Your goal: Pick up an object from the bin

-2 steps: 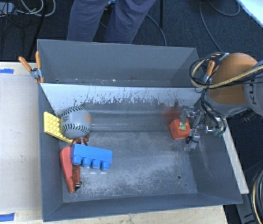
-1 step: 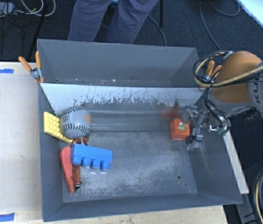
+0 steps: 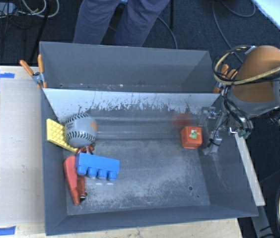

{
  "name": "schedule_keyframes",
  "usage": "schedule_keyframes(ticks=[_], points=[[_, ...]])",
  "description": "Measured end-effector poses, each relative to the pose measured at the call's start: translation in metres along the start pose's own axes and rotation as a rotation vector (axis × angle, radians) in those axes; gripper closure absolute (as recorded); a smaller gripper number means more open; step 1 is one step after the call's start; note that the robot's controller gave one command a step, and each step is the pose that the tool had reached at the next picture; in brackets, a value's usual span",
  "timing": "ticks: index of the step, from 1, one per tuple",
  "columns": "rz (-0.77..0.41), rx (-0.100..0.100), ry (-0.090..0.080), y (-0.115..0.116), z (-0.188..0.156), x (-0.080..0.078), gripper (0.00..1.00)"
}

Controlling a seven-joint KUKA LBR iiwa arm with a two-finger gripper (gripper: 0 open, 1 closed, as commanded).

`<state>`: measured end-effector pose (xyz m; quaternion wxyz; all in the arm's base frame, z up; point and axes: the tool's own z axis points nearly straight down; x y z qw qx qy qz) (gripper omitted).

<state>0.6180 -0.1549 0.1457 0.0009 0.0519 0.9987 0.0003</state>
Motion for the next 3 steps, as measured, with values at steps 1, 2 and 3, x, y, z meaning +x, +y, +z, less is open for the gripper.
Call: schedule_keyframes(ticks=[1,2,3], points=[[0.132,-0.001,-0.029,-0.005,0.068,-0.003,0.00],[0.125,0.001,-0.021,-0.002,0.042,-0.003,1.00],[0.125,0.001,-0.021,-0.001,0.042,-0.003,1.00]])
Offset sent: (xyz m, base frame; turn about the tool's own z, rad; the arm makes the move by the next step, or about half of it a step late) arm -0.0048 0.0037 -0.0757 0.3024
